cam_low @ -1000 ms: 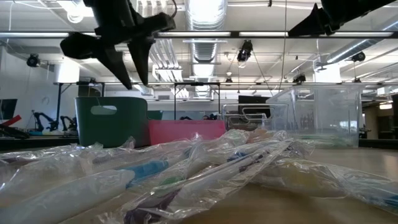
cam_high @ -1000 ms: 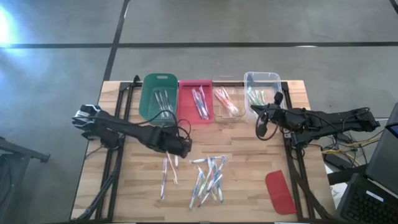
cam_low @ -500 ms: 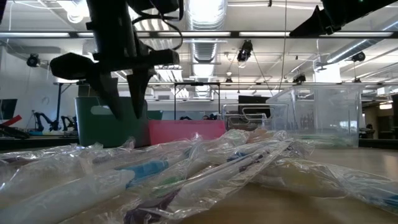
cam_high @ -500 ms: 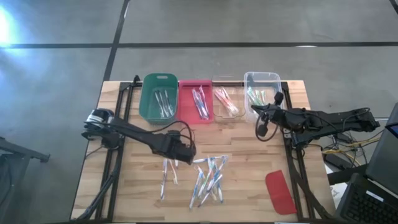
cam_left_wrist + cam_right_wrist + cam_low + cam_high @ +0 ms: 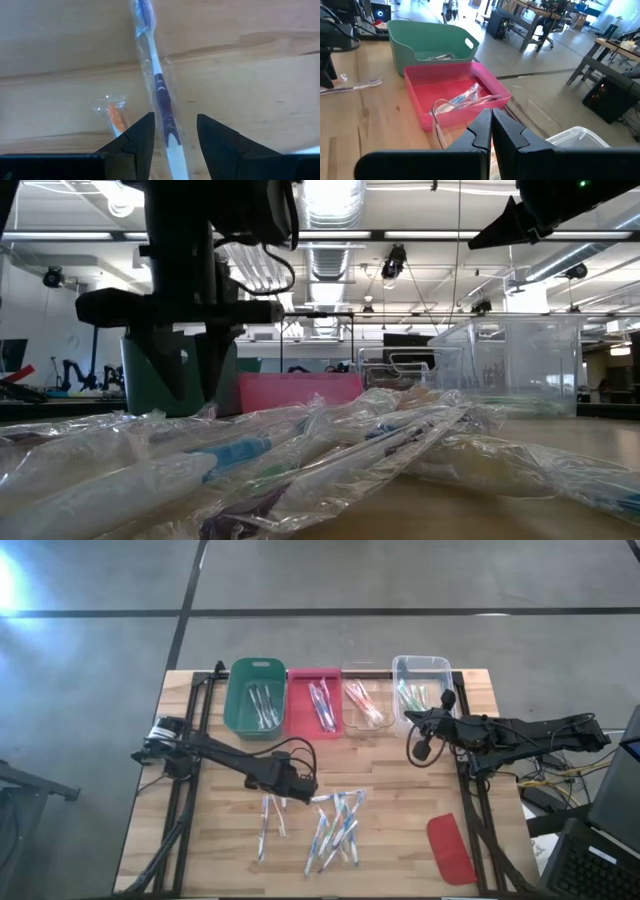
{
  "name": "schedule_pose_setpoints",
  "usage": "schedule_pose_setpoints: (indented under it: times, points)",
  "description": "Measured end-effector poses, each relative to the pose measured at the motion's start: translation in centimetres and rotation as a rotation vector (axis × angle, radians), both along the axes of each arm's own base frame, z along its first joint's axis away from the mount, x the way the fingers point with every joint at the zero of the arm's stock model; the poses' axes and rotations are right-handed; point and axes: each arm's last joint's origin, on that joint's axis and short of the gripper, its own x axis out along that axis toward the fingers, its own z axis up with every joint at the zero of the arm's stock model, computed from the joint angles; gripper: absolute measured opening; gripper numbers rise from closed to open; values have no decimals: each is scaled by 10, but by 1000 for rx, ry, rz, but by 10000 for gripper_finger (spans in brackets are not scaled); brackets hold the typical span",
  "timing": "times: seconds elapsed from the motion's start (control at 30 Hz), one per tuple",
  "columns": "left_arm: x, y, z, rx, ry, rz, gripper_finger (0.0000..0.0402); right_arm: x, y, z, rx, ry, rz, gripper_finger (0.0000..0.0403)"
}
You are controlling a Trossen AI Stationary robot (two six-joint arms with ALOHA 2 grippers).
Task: Pick & Place Toothbrushes
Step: Put the violet toothbrush into the green bin
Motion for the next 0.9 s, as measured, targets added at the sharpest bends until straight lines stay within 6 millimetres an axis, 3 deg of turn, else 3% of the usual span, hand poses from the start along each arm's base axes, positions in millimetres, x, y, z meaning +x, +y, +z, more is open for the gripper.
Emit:
schedule_pose_setpoints:
  times: [0.3, 0.57, 0.9]
  points:
    - [3, 5, -20, -32, -19, 13, 141, 0, 0, 0, 8, -5, -2, 9]
    - [-3, 8, -36, -56, -44, 16, 98, 0, 0, 0, 6, -3, -1, 9]
    - [-2, 9, -34, -49, -38, -20, 22, 0, 0, 0, -12, 8, 4, 9]
